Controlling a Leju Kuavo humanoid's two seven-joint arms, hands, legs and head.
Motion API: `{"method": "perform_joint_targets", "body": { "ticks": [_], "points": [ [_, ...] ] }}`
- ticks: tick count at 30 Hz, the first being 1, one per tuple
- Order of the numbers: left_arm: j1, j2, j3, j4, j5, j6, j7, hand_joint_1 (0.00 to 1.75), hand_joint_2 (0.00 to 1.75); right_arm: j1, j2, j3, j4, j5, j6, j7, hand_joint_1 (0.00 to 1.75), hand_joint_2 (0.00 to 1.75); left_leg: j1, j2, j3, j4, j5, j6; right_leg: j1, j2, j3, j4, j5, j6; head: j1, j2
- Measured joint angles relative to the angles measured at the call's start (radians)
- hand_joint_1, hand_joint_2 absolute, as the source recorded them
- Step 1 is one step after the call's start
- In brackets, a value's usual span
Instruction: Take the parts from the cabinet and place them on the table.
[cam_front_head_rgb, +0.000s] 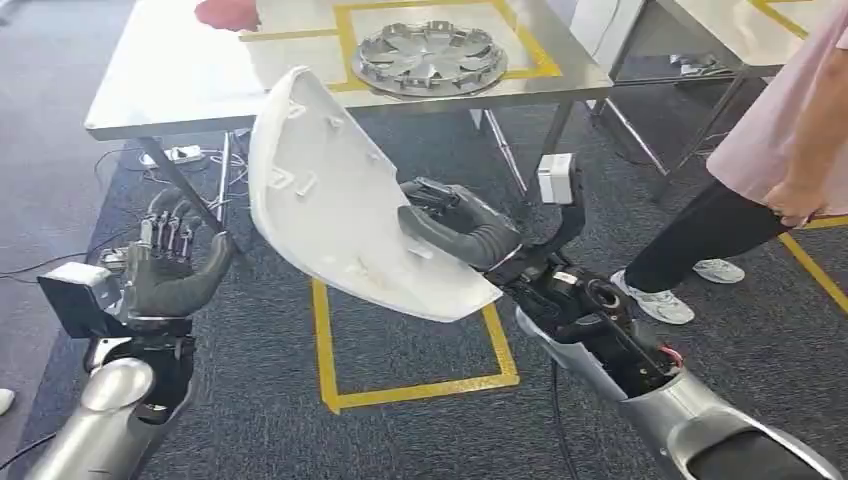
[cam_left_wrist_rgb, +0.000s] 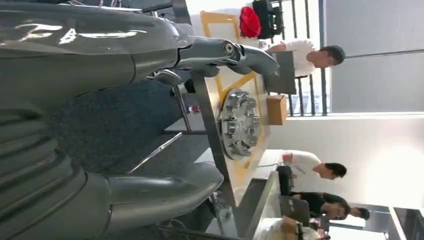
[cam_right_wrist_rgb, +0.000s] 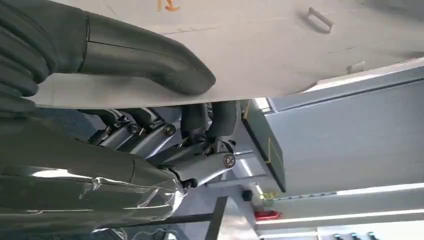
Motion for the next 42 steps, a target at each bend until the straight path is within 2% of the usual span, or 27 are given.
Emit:
{"method": "perform_joint_targets", "body": {
  "ticks": [1, 2, 3, 5, 6, 7, 8, 11, 12, 15, 16, 17, 18, 20, 21, 22, 25, 26, 27, 28, 30, 31, 32, 34, 36, 37, 42],
  "points": [
    [0.002, 0.0, 0.0, 0.0, -0.002, 0.0, -0.001, 0.0, 1.75, 0.004, 0.0, 0.0, 0.0, 0.001, 0.0, 0.0, 1.75, 1.75, 0.007, 0.001, -0.032, 0.023, -0.01, -0.008, -0.002, 0.0, 0.004, 0.001, -0.006, 0.003, -0.002, 0.0],
    [0.004, 0.0, 0.0, 0.002, -0.003, 0.0, -0.001, 0.0, 1.75, 0.008, 0.0, 0.0, 0.0, 0.004, 0.001, 0.001, 1.75, 1.75, 0.013, 0.002, -0.038, 0.002, 0.011, -0.014, -0.005, 0.001, 0.012, 0.002, -0.014, 0.007, -0.005, 0.0],
    [0.004, 0.0, 0.0, 0.002, -0.005, 0.0, -0.001, 0.0, 1.75, 0.01, 0.0, 0.0, 0.0, 0.01, 0.002, 0.002, 1.75, 1.75, 0.018, 0.004, -0.02, -0.068, 0.065, -0.018, -0.01, 0.002, 0.023, 0.004, -0.024, 0.012, -0.009, 0.0],
    [0.004, 0.0, 0.0, 0.002, -0.01, -0.002, -0.001, 0.0, 1.75, 0.01, 0.0, 0.0, 0.0, 0.012, 0.003, 0.002, 1.75, 1.75, 0.027, 0.008, 0.051, -0.262, 0.205, -0.028, -0.017, 0.002, 0.038, 0.016, -0.046, 0.026, -0.015, 0.0],
    [0.004, 0.0, 0.0, 0.002, -0.011, -0.003, -0.001, 0.0, 1.75, 0.009, 0.0, 0.0, 0.0, 0.012, 0.005, 0.002, 1.75, 1.75, 0.026, 0.009, 0.057, -0.297, 0.201, -0.029, -0.016, 0.003, 0.04, 0.023, -0.056, 0.034, -0.026, 0.0],
    [0.005, 0.0, 0.0, 0.002, -0.012, -0.003, 0.002, 0.0, 1.75, 0.008, 0.0, 0.0, 0.0, 0.012, 0.005, 0.003, 1.75, 1.75, 0.021, 0.009, 0.052, -0.296, 0.168, -0.01, -0.015, 0.005, 0.031, 0.025, -0.058, 0.04, -0.032, 0.0],
    [0.008, -0.001, 0.0, 0.002, -0.013, -0.003, 0.003, 0.0, 1.75, 0.008, 0.0, 0.001, 0.0, 0.013, 0.005, 0.003, 1.75, 1.75, 0.018, 0.007, 0.054, -0.29, 0.193, 0.0, -0.012, 0.004, 0.027, 0.025, -0.065, 0.048, -0.031, 0.0],
    [0.008, -0.001, 0.0, 0.002, -0.013, -0.006, 0.002, 0.0, 1.75, 0.011, 0.0, -0.002, 0.0, 0.013, 0.005, 0.003, 1.75, 1.75, 0.022, 0.003, 0.064, -0.287, 0.184, 0.02, -0.02, 0.002, 0.03, 0.03, -0.087, 0.068, -0.023, 0.0],
    [0.007, -0.002, 0.0, 0.002, -0.013, -0.01, 0.002, 0.0, 1.75, 0.01, 0.0, -0.002, 0.0, 0.013, 0.005, 0.003, 1.75, 1.75, 0.021, 0.003, 0.071, -0.287, 0.178, 0.029, -0.019, -0.001, 0.018, 0.069, -0.107, 0.069, -0.017, 0.0],
    [0.008, -0.003, 0.0, 0.002, -0.014, -0.013, 0.002, 0.0, 1.75, 0.009, 0.0, -0.002, 0.0, 0.011, 0.004, 0.004, 1.75, 1.75, 0.014, 0.003, 0.09, -0.286, 0.16, 0.041, -0.018, 0.0, -0.118, 0.332, -0.202, 0.072, 0.007, 0.0],
    [0.01, -0.003, 0.0, 0.002, -0.015, -0.013, 0.002, 0.0, 1.75, 0.011, 0.0, -0.002, 0.001, 0.011, 0.004, 0.005, 1.75, 1.75, 0.011, 0.002, 0.097, -0.286, 0.154, 0.042, -0.018, -0.001, -0.156, 0.385, -0.205, 0.072, 0.01, 0.0],
    [0.01, -0.003, 0.0, 0.002, -0.015, -0.013, 0.002, 0.0, 1.75, 0.012, 0.0, -0.002, 0.002, 0.011, 0.003, 0.005, 1.75, 1.75, 0.009, 0.0, 0.107, -0.286, 0.147, 0.042, -0.018, 0.0, -0.167, 0.381, -0.18, 0.07, 0.012, 0.0],
    [0.01, -0.003, 0.0, 0.002, -0.015, -0.013, 0.002, 0.0, 1.75, 0.012, 0.0, -0.002, 0.002, 0.011, 0.003, 0.005, 1.75, 1.75, 0.008, -0.002, 0.118, -0.286, 0.14, 0.042, -0.018, 0.0, -0.155, 0.33, -0.132, 0.067, 0.015, 0.0],
    [0.01, -0.005, 0.0, 0.002, -0.016, -0.014, 0.002, 0.0, 1.75, 0.011, 0.0, -0.004, 0.002, 0.011, 0.001, 0.006, 1.75, 1.75, 0.005, -0.006, 0.147, -0.286, 0.122, 0.039, -0.016, 0.0, -0.086, 0.145, -0.009, 0.053, 0.026, 0.0],
    [0.01, -0.005, 0.0, 0.002, -0.016, -0.014, 0.002, 0.0, 1.75, 0.01, 0.0, -0.005, 0.002, 0.011, 0.001, 0.005, 1.75, 1.75, 0.007, -0.006, 0.152, -0.289, 0.116, 0.037, -0.011, 0.002, -0.065, 0.079, 0.018, 0.044, 0.031, 0.0],
    [0.007, -0.006, 0.0, 0.002, -0.016, -0.015, 0.002, 0.0, 1.75, 0.008, 0.0, -0.005, 0.002, 0.011, 0.001, 0.004, 1.75, 1.75, 0.002, -0.008, 0.151, -0.288, 0.114, 0.032, -0.005, 0.001, -0.046, 0.069, 0.009, 0.044, 0.022, 0.0],
    [0.009, -0.007, 0.0, 0.002, -0.016, -0.019, 0.002, 0.0, 1.75, 0.006, 0.0, -0.005, 0.002, 0.011, 0.001, 0.005, 1.75, 1.75, 0.005, -0.007, 0.146, -0.291, 0.112, 0.019, -0.002, 0.002, -0.038, 0.047, -0.012, 0.036, 0.026, 0.0],
    [0.008, -0.007, 0.0, 0.001, -0.017, -0.019, 0.002, 0.0, 1.75, 0.006, 0.0, -0.006, 0.002, 0.012, 0.001, 0.004, 1.75, 1.75, -0.001, -0.006, 0.148, -0.29, 0.104, 0.01, -0.015, 0.002, -0.021, 0.03, -0.011, 0.034, 0.024, 0.0],
    [0.008, -0.006, 0.0, 0.001, -0.018, -0.019, 0.002, 0.0, 1.75, 0.005, 0.0, -0.007, 0.002, 0.013, 0.0, 0.003, 1.75, 1.75, 0.002, -0.001, 0.145, -0.27, 0.093, 0.007, -0.014, 0.003, -0.013, 0.024, -0.011, 0.032, 0.024, 0.0],
    [0.004, -0.006, 0.0, 0.001, -0.018, -0.019, 0.001, 0.0, 1.75, 0.001, 0.0, -0.007, 0.002, 0.013, 0.0, 0.001, 1.75, 1.75, 0.003, 0.0, 0.114, -0.211, 0.067, 0.004, -0.015, 0.0, -0.009, 0.023, -0.014, 0.026, 0.014, 0.0],
    [0.008, -0.006, 0.0, 0.001, -0.018, -0.019, 0.002, 0.0, 1.75, -0.001, 0.0, -0.004, 0.003, 0.013, 0.001, 0.001, 1.75, 1.75, 0.006, 0.0, 0.003, -0.028, 0.01, -0.003, -0.015, 0.0, -0.004, 0.023, -0.021, 0.02, 0.0, 0.0],
    [0.011, -0.006, 0.0, 0.001, -0.018, -0.019, 0.002, 0.0, 1.75, 0.0, 0.0, -0.004, 0.005, 0.013, 0.001, 0.0, 1.75, 1.75, 0.006, 0.001, -0.044, 0.036, 0.0, -0.005, -0.015, 0.0, -0.002, 0.024, -0.025, 0.02, -0.003, 0.0],
    [0.013, -0.006, 0.001, 0.002, -0.018, -0.019, 0.002, 0.0, 1.75, 0.0, 0.0, -0.004, 0.007, 0.014, 0.001, -0.001, 1.75, 1.75, 0.007, 0.001, -0.067, 0.049, 0.015, -0.005, -0.015, 0.0, 0.002, 0.025, -0.03, 0.02, -0.008, 0.0],
    [0.013, -0.005, 0.0, 0.002, -0.019, -0.019, 0.002, 0.0, 1.75, 0.0, 0.0, -0.004, 0.01, 0.018, 0.001, -0.003, 1.75, 1.75, 0.007, 0.002, -0.032, -0.063, 0.106, -0.003, -0.015, 0.002, 0.017, 0.027, -0.042, 0.023, -0.016, 0.0],
    [0.012, -0.005, 0.0, 0.002, -0.019, -0.02, 0.002, 0.0, 1.75, -0.001, 0.0, -0.004, 0.011, 0.019, 0.002, -0.01, 1.75, 1.75, 0.008, 0.008, 0.055, -0.265, 0.208, 0.003, -0.015, 0.002, 0.035, 0.029, -0.061, 0.033, -0.021, 0.0],
    [0.01, -0.006, 0.0, 0.002, -0.019, -0.021, 0.001, 0.0, 1.75, -0.003, 0.0, -0.005, 0.012, 0.023, 0.002, -0.014, 1.75, 1.75, 0.0, 0.008, 0.069, -0.28, 0.186, 0.004, -0.007, 0.003, 0.034, 0.03, -0.068, 0.039, -0.028, 0.0],
    [0.008, -0.008, 0.0, 0.002, -0.021, -0.027, 0.002, 0.0, 1.75, -0.007, 0.0, -0.012, 0.019, 0.046, 0.002, -0.02, 1.75, 1.75, 0.006, 0.002, 0.084, -0.289, 0.173, 0.036, -0.012, 0.0, 0.04, 0.038, -0.096, 0.064, -0.015, 0.0]
  ]
}}
